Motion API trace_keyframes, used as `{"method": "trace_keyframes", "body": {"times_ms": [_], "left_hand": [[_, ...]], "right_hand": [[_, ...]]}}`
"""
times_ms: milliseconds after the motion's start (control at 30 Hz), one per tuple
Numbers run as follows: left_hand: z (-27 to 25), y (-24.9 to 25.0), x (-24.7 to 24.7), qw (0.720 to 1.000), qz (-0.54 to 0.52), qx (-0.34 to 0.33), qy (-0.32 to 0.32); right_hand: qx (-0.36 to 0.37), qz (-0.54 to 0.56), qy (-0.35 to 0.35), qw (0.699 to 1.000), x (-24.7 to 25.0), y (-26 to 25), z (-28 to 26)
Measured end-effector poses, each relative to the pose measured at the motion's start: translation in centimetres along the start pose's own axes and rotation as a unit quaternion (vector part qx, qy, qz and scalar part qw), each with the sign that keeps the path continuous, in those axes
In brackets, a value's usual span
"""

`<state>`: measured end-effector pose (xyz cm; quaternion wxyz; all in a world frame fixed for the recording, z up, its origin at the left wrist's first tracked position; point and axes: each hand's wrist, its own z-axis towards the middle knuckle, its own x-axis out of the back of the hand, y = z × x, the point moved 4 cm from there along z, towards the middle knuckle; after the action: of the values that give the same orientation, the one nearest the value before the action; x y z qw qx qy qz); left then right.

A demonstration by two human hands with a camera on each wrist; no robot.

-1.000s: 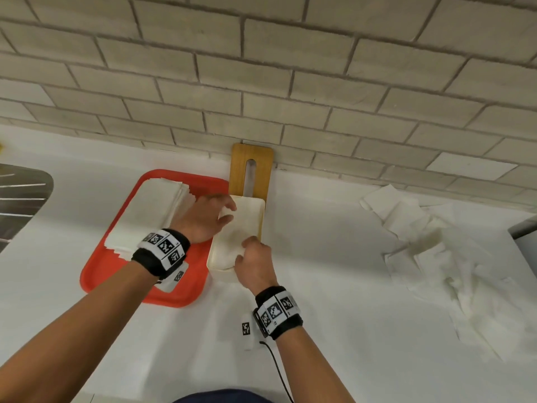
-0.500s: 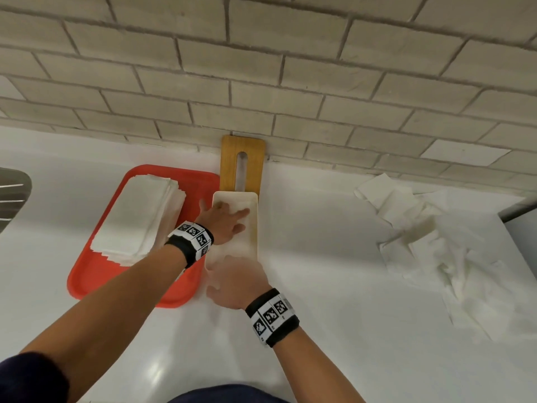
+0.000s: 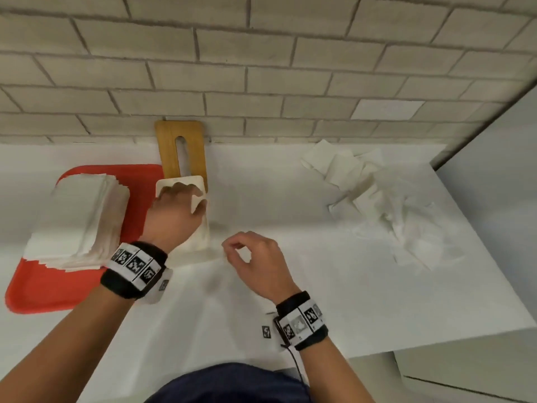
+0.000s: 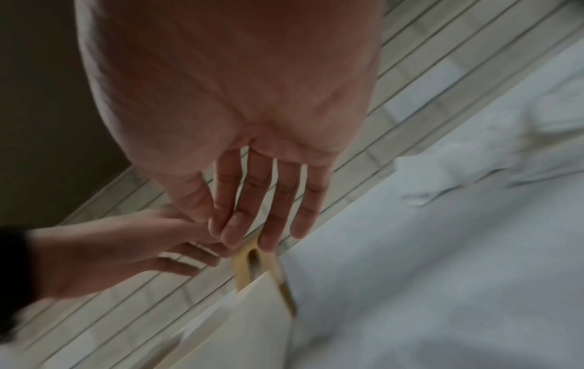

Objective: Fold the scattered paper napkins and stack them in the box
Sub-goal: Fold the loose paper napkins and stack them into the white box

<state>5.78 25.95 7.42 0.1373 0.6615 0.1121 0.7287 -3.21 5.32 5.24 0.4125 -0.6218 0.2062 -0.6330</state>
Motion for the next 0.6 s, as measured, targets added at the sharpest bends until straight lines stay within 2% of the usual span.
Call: {"method": "trace_keyframes", "body": {"times_ms": [100,200,333,500,600], "left_hand": [[-3.4,6.0,0.1,0.994,-0.071,-0.083,0.032],[-5.1,11.9,-2.6,0.985,-0.128,-0.113,-0.008],[-4.2,18.5,-9.8,0.976,-0.181,-0.091,-0.08],[1.1,27.8,-18.2,0.964,-0.232,-0.042,-0.122],[5.5,33.2,-22.7,0.954,-0.247,0.012,-0.168]], "right_hand": [[-0.056,0.032,0.08,0.995,6.5,4.6,-3.8],[-0.136,0.03,0.138,0.981,12.8,10.3,-7.0],[-0.202,-0.045,0.197,0.958,20.1,18.6,-8.3],[-0.229,-0.211,0.239,0.92,27.9,27.4,-5.0],[-0.272,-0.25,0.186,0.91,30.1,31.2,-1.5]]}}
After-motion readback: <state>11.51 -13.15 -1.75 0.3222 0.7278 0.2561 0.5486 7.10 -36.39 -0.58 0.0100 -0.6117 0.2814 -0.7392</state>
